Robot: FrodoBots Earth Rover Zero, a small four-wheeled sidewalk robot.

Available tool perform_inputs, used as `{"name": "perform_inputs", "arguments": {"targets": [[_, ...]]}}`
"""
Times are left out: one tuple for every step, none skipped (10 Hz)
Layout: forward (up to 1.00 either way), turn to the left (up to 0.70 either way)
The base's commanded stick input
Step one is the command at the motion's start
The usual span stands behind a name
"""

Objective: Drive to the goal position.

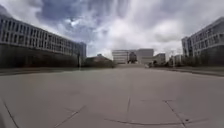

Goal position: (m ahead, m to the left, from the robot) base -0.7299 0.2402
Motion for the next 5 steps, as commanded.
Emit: {"name": "perform_inputs", "arguments": {"targets": [[0.00, 0.00], [0.00, 0.00], [0.00, 0.00], [0.00, 0.00], [0.00, 0.00]]}}
